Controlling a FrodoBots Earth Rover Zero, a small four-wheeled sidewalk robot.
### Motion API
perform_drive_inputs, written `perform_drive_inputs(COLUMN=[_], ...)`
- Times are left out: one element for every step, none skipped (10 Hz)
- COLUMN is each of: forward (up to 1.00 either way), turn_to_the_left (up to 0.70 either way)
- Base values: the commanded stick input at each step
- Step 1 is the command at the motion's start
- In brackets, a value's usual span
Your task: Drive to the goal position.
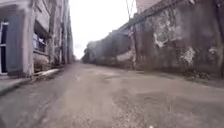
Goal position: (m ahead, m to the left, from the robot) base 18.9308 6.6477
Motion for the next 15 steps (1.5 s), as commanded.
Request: perform_drive_inputs(forward=[0.50,0.50,0.50,0.50,0.50,0.50,0.50,0.50,0.50,0.50,0.50,0.50,0.50,0.50,0.50], turn_to_the_left=[0.00,0.00,0.00,0.00,0.00,0.00,0.00,0.00,0.00,0.00,0.00,0.00,0.00,0.00,0.00])
